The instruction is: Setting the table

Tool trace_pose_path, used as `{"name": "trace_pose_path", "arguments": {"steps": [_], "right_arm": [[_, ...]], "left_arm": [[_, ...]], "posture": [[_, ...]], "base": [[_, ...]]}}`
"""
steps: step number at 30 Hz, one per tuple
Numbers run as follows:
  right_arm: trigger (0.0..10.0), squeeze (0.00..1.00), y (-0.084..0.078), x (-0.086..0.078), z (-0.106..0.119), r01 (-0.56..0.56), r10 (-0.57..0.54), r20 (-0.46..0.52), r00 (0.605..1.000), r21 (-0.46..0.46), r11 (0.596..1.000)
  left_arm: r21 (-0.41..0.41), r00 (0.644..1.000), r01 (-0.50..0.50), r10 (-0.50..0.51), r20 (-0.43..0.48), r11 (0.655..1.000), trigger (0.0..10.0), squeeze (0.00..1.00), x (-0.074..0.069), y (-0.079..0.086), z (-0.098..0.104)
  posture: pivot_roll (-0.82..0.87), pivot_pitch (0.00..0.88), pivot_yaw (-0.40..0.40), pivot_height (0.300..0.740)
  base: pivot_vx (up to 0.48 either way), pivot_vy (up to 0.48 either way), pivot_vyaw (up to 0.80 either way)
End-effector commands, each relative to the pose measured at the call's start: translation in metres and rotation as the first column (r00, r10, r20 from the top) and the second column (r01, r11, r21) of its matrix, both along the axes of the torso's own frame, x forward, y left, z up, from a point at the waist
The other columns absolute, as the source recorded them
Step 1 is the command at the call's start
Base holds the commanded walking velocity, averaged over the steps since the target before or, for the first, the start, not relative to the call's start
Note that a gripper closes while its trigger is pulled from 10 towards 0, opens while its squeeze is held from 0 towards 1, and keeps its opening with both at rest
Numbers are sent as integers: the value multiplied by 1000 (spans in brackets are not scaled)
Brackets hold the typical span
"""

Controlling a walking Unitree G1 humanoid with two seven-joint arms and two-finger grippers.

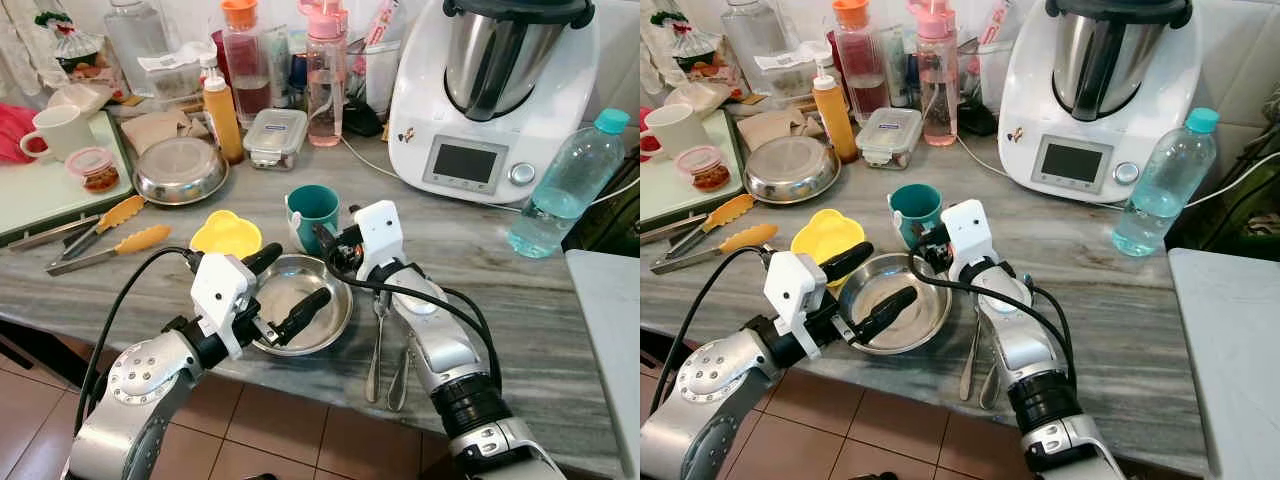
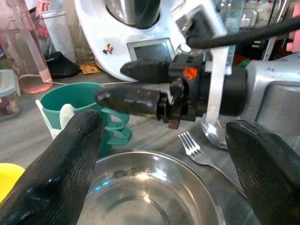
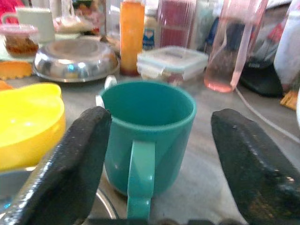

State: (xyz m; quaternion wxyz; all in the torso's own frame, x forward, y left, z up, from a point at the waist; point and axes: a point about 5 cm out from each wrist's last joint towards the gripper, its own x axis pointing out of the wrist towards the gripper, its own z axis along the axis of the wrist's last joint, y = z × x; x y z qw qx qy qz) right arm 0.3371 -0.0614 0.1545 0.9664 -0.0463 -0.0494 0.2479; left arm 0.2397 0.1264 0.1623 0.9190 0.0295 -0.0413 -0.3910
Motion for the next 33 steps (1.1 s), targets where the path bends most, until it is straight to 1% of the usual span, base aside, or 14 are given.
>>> {"name": "trace_pose_path", "arguments": {"steps": [1, 7, 12, 13, 16, 18, 20, 22, 25, 27, 28, 29, 30, 33], "right_arm": [[10000, 1000, -3, -2, 5, 12, -12, 10, 1000, 11, 1000], [10000, 1000, -12, -7, 10, 45, -46, 35, 998, 16, 999], [10000, 1000, -32, -14, 14, 127, -129, 49, 990, 51, 991], [10000, 1000, -32, -14, 14, 127, -129, 49, 990, 51, 991], [10000, 1000, -48, -25, 17, 182, -189, 76, 979, 84, 980], [10000, 1000, -55, -31, 14, 215, -220, 47, 974, 86, 973], [10000, 1000, -59, -38, 11, 233, -235, 8, 972, 100, 967], [10000, 1000, -62, -43, 8, 235, -236, -6, 972, 100, 967], [10000, 1000, -66, -51, 3, 253, -253, -16, 967, 97, 963], [10000, 1000, -73, -61, 1, 271, -272, -9, 962, 77, 959], [10000, 1000, -73, -61, 1, 271, -272, -9, 962, 77, 959], [10000, 1000, -75, -65, 0, 275, -274, -19, 961, 62, 959], [10000, 1000, -76, -67, -1, 277, -276, -29, 961, 55, 959], [10000, 1000, -81, -72, -3, 294, -292, -42, 955, 48, 954]], "left_arm": [[9, 1000, 7, -7, 3, 1000, 10000, 0, 0, 0, 0], [13, 1000, 15, -15, -4, 1000, 10000, 0, 0, 0, -1], [14, 1000, -6, 6, -1, 1000, 10000, 0, 1, 2, -2], [14, 1000, -6, 6, -1, 1000, 10000, 0, 1, 2, -2], [13, 996, -85, 85, 19, 996, 10000, 0, 6, 8, -3], [6, 991, -134, 134, 20, 991, 10000, 0, 10, 10, -4], [8, 977, -214, 213, 22, 977, 10000, 0, 15, 14, -7], [-5, 965, -261, 261, 19, 965, 10000, 0, 18, 16, -8], [-9, 931, -364, 364, 29, 931, 10000, 0, 23, 20, -12], [5, 893, -449, 448, 36, 894, 10000, 0, 26, 23, -16], [5, 893, -449, 448, 36, 894, 10000, 0, 26, 23, -16], [35, 850, -527, 526, 42, 849, 10000, 0, 28, 27, -21], [53, 830, -557, 555, 46, 829, 10000, 0, 28, 30, -23], [51, 824, -567, 566, 29, 822, 10000, 0, 27, 34, -29]], "posture": [[61, 59, 32, 740], [56, 62, 36, 740], [56, 62, 38, 740], [56, 62, 38, 740], [54, 64, 38, 740], [48, 66, 36, 740], [45, 64, 35, 740], [42, 62, 34, 740], [35, 56, 28, 740], [27, 51, 30, 740], [27, 51, 30, 740], [19, 46, 36, 740], [18, 45, 36, 740], [14, 41, 37, 740]], "base": [[0, 0, 0], [0, 0, 0], [0, 0, 0], [0, 0, 0], [0, 0, 0], [0, 0, 0], [0, 0, 0], [0, 0, 0], [0, 0, 0], [0, 0, 0], [0, 0, 0], [0, 0, 0], [0, 0, 0], [0, 0, 0]]}}
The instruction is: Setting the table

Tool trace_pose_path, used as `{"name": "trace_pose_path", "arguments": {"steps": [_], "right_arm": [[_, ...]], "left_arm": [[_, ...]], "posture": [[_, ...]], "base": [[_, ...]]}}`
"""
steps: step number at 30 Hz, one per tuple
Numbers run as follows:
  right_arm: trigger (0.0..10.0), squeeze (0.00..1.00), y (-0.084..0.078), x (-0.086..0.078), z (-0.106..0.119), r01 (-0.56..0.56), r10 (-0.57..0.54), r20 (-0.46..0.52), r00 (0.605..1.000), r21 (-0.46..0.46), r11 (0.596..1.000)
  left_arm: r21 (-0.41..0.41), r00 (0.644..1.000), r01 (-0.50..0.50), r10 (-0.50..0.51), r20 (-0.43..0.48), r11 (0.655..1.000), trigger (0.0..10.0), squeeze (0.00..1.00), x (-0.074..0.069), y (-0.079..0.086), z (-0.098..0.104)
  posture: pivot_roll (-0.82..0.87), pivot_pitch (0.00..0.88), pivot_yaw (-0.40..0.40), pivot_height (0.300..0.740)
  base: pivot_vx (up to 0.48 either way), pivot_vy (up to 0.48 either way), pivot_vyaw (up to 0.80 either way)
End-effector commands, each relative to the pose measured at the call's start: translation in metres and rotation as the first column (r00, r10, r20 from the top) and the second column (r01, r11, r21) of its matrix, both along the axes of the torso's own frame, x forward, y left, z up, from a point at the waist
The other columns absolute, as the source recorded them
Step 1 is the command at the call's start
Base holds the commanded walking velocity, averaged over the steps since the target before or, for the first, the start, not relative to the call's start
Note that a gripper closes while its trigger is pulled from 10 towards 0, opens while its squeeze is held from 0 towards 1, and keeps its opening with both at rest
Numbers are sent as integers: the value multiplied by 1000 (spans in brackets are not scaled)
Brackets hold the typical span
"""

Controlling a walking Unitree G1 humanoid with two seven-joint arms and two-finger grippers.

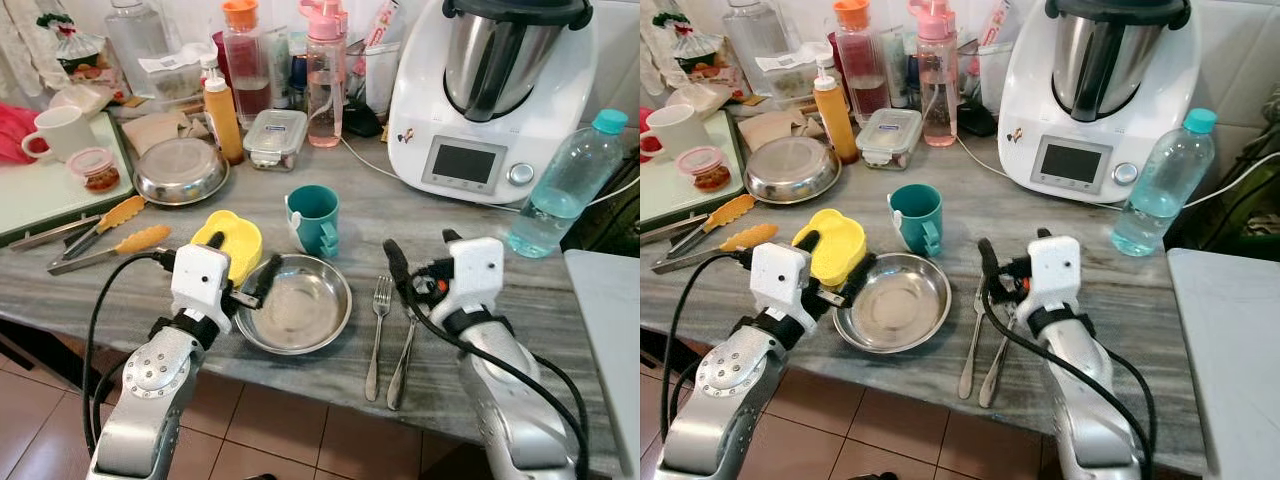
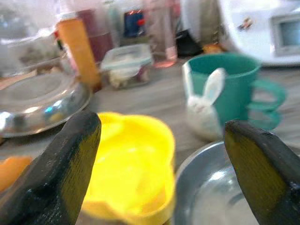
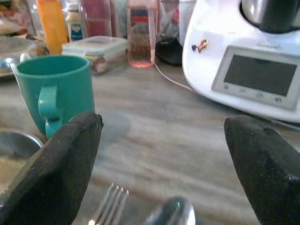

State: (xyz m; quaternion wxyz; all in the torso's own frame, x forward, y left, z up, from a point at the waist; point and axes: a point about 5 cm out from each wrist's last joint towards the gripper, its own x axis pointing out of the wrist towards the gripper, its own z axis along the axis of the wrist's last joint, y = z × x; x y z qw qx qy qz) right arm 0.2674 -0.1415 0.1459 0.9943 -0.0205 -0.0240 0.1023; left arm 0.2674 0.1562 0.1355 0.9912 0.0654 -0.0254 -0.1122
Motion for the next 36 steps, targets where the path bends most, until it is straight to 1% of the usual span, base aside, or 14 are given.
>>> {"name": "trace_pose_path", "arguments": {"steps": [1, 2, 3, 4, 5, 11, 13, 14, 15, 18, 19, 21, 24, 36], "right_arm": [[10000, 1000, -2, -3, 6, 6, -6, 14, 1000, -3, 1000], [10000, 1000, -4, -4, 5, 18, -18, 7, 1000, -13, 1000], [10000, 655, -9, -6, 3, 43, -43, -8, 999, -21, 999], [10000, 655, -10, -6, 2, 48, -48, -13, 999, -18, 999], [10000, 0, -12, -8, 3, 52, -52, -9, 999, -15, 999], [10000, 0, -21, -9, 5, 103, -104, -15, 995, -25, 994], [10000, 0, -23, -9, 7, 142, -142, 3, 990, -62, 988], [10000, 0, -23, -8, 7, 136, -136, 6, 991, -75, 988], [10000, 0, -20, -8, 5, 100, -100, -9, 995, -43, 994], [10000, 0, -20, -8, 4, 128, -126, 21, 992, -152, 980], [10000, 0, -19, -9, 1, 108, -110, -10, 994, -126, 986], [10000, 0, -22, -10, -4, 154, -163, -56, 985, -130, 979], [10000, 0, -22, -12, -3, 143, -148, -47, 988, -90, 986], [10000, 0, -31, -8, 3, 190, -193, -28, 981, -74, 979]], "left_arm": [[8, 1000, -27, 27, 5, 1000, 10000, 0, -1, 5, -3], [8, 999, -42, 42, 17, 999, 10000, 0, -1, 6, -3], [-4, 996, -87, 87, 10, 996, 10000, 0, 0, 11, -6], [-8, 995, -104, 104, 7, 995, 10000, 0, 0, 12, -7], [-8, 989, -146, 146, 2, 989, 10000, 0, 1, 15, -8], [-8, 987, -157, 157, 35, 988, 10000, 0, 1, 17, -3], [-13, 986, -160, 160, 38, 987, 10000, 0, 0, 18, -4], [-14, 986, -161, 161, 32, 987, 10000, 0, -1, 18, -6], [-12, 987, -160, 160, 25, 987, 10000, 0, -3, 18, -9], [-22, 987, -159, 159, -4, 987, 10000, 0, -5, 17, -15], [-22, 988, -155, 155, -1, 988, 10000, 0, -4, 16, -15], [-28, 989, -150, 150, 0, 988, 10000, 0, -3, 14, -15], [-113, 996, -82, 76, -50, 990, 10000, 0, -2, 5, -18], [-134, 999, -53, 51, -18, 990, 10000, 0, 11, -9, -14]], "posture": [[13, 40, 37, 740], [9, 37, 36, 740], [6, 32, 36, 740], [6, 32, 36, 740], [0, 26, 35, 740], [-11, 16, 30, 740], [-13, 11, 27, 740], [-14, 9, 27, 740], [-16, 10, 28, 740], [-23, 8, 27, 740], [-25, 7, 28, 740], [-29, 2, 29, 740], [-34, 0, 32, 740], [-68, 0, 44, 740]], "base": [[0, 0, 0], [0, 0, 0], [0, 0, 0], [0, 0, 0], [0, 0, 0], [0, 0, 0], [0, 0, 0], [0, 0, 0], [0, 0, 0], [0, 0, 0], [0, 0, 0], [0, 0, 0], [0, 0, 0], [0, 0, -110]]}}
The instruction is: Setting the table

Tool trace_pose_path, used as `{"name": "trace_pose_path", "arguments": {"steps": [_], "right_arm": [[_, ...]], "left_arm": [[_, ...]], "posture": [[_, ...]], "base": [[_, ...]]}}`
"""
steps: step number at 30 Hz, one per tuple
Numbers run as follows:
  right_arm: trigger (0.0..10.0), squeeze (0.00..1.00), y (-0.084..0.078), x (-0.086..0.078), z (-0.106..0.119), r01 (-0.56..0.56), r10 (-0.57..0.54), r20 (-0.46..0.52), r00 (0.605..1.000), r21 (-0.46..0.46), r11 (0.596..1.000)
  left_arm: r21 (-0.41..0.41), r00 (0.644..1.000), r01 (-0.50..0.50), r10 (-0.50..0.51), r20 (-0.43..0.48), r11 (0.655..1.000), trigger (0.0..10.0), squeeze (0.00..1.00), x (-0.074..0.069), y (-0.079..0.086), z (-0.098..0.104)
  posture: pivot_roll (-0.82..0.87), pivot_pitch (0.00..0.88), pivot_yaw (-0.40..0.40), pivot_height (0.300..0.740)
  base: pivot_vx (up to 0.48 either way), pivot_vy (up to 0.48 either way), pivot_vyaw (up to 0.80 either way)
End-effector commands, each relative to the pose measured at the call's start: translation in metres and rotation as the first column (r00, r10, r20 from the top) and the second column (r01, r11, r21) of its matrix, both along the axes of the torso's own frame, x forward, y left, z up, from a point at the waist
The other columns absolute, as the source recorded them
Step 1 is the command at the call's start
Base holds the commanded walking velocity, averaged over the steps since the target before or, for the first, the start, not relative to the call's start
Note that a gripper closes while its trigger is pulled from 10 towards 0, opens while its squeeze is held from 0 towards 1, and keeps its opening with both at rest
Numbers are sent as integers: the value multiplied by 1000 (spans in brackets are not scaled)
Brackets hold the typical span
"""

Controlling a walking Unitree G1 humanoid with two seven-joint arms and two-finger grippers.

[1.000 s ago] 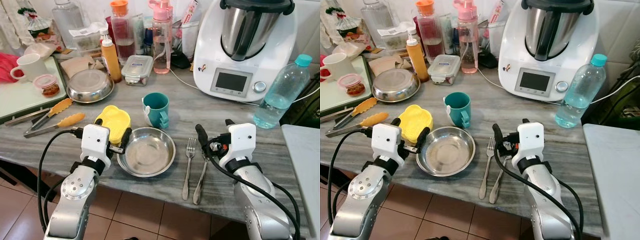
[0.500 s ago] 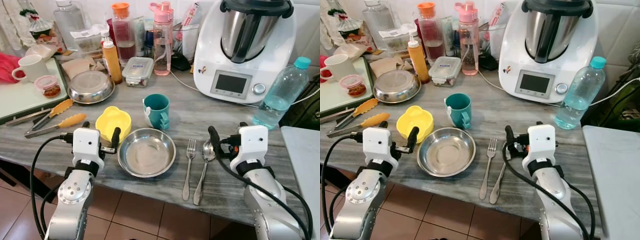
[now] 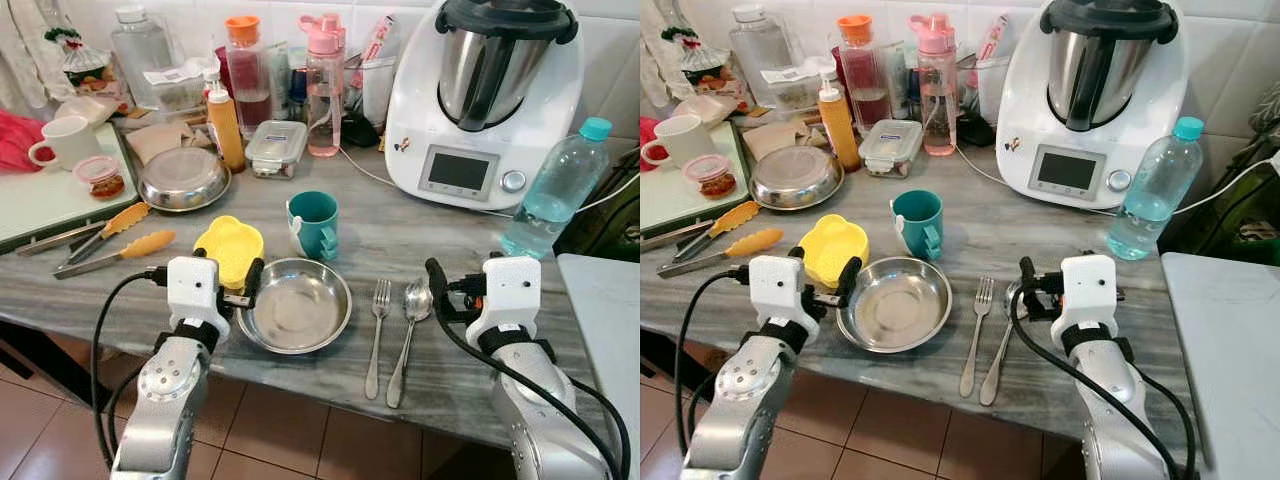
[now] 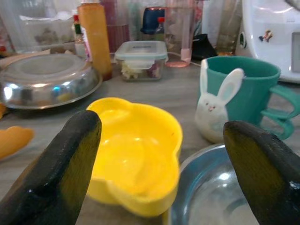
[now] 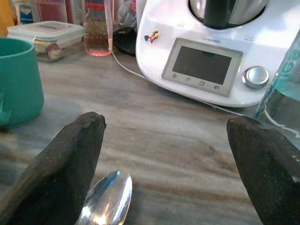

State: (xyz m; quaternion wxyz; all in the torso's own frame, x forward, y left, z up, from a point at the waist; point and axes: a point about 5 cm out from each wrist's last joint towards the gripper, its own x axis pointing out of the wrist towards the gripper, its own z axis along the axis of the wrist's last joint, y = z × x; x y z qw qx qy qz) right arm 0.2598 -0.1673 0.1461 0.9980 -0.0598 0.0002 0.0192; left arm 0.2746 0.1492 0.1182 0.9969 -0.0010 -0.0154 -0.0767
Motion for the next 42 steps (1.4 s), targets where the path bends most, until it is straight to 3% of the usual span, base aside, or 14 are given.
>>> {"name": "trace_pose_path", "arguments": {"steps": [1, 8, 23, 33, 42], "right_arm": [[10000, 0, -5, 0, 3, 24, -24, 5, 1000, 7, 1000], [10000, 0, -5, -1, 3, 33, -33, 11, 999, 14, 999], [10000, 0, -1, 2, 7, 28, -27, 40, 999, -26, 999], [10000, 0, 0, 5, 5, 33, -35, 44, 998, 33, 999], [10000, 0, 0, 6, 4, 28, -29, 44, 999, 26, 999]], "left_arm": [[-3, 1000, 18, -18, 18, 1000, 10000, 0, 5, -2, 4], [-17, 999, 42, -42, 16, 999, 10000, 0, 9, -7, 5], [-8, 999, 33, -33, 32, 999, 10000, 0, 13, -12, 10], [3, 1000, 11, -11, 29, 1000, 10000, 0, 15, -8, 10], [8, 1000, 6, -6, 13, 1000, 10000, 0, 15, -7, 9]], "posture": [[-69, 0, 44, 740], [-78, 0, 58, 740], [-72, 0, 55, 740], [-63, 0, 57, 740], [-59, 0, 62, 740]], "base": [[0, 0, -775], [0, 0, -699], [0, 0, 0], [0, 0, 0], [-146, 0, 0]]}}
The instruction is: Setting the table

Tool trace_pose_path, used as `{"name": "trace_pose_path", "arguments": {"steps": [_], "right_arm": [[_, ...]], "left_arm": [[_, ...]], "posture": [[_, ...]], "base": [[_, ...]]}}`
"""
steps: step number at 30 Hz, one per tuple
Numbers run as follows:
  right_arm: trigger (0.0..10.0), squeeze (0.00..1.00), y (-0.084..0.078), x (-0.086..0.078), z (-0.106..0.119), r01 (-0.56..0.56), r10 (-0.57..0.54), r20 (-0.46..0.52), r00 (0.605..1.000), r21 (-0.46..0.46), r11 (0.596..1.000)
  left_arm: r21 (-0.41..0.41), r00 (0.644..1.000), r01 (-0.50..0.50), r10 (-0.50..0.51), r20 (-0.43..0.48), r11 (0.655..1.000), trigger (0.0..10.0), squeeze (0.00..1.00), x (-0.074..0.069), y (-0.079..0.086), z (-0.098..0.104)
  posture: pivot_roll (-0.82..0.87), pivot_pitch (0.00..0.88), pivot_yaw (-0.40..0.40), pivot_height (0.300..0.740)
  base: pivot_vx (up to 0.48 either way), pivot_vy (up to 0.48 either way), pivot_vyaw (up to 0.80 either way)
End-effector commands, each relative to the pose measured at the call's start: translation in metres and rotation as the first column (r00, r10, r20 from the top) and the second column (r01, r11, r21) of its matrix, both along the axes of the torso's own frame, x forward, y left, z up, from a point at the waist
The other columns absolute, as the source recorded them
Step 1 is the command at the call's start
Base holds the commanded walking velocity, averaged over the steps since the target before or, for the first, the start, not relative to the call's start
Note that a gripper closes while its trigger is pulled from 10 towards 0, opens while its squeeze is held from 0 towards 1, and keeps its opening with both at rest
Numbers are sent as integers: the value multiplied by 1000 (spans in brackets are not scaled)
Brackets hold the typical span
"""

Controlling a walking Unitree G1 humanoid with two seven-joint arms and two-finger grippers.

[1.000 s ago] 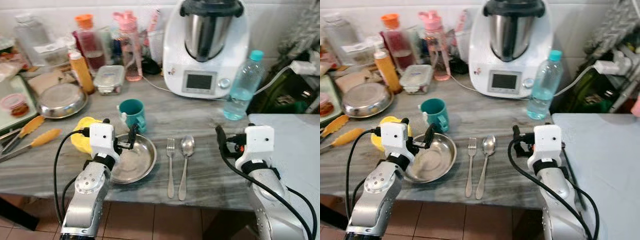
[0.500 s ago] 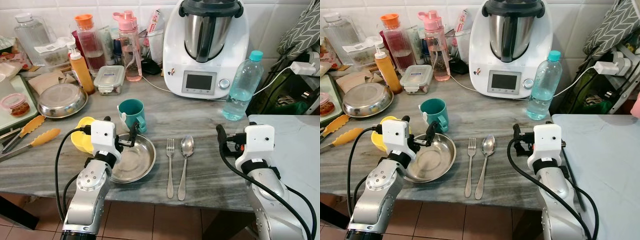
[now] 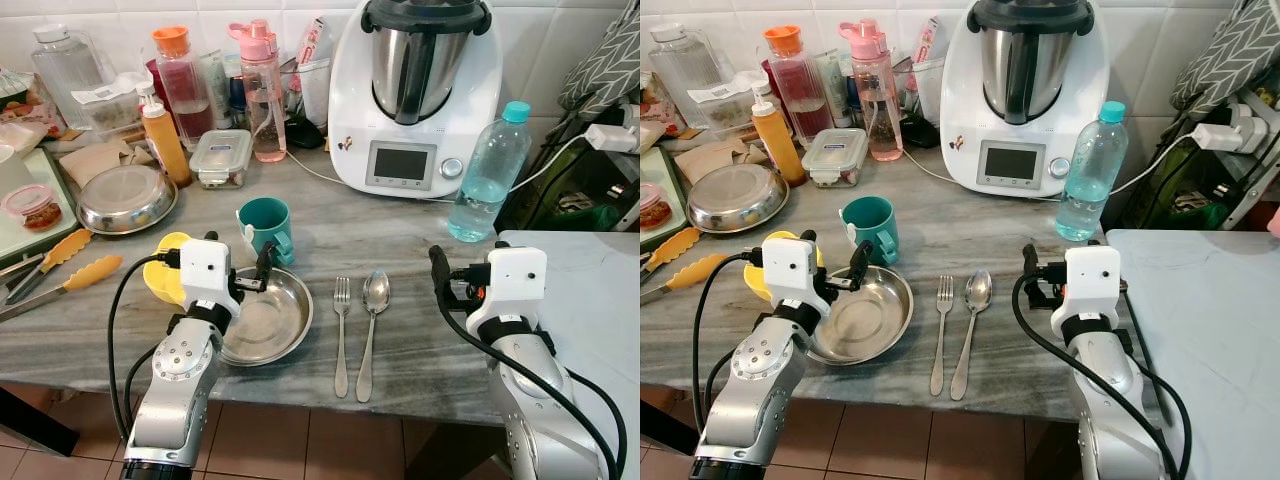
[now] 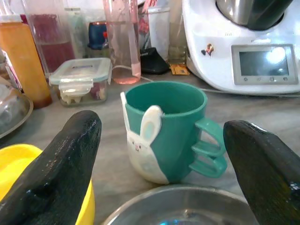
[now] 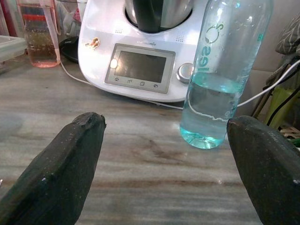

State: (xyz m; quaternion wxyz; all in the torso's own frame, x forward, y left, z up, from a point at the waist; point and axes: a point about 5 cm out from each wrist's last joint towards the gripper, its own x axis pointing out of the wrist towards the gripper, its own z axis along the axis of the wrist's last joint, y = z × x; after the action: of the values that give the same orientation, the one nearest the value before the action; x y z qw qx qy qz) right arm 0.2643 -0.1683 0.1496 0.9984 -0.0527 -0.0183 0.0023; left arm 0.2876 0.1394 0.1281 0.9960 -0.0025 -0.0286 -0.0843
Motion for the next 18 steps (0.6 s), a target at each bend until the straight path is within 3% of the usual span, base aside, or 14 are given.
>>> {"name": "trace_pose_path", "arguments": {"steps": [1, 18], "right_arm": [[10000, 0, 2, 2, 1, -6, 6, 6, 1000, 13, 1000], [10000, 0, 6, 5, 3, -19, 19, 12, 1000, 40, 999]], "left_arm": [[16, 1000, -10, 10, -14, 1000, 10000, 0, 2, 3, -1], [23, 1000, -13, 13, -25, 1000, 10000, 0, 3, 7, 0]], "posture": [[-56, 0, 62, 740], [-39, 0, 68, 740]], "base": [[-315, 0, 0], [-329, 0, 0]]}}
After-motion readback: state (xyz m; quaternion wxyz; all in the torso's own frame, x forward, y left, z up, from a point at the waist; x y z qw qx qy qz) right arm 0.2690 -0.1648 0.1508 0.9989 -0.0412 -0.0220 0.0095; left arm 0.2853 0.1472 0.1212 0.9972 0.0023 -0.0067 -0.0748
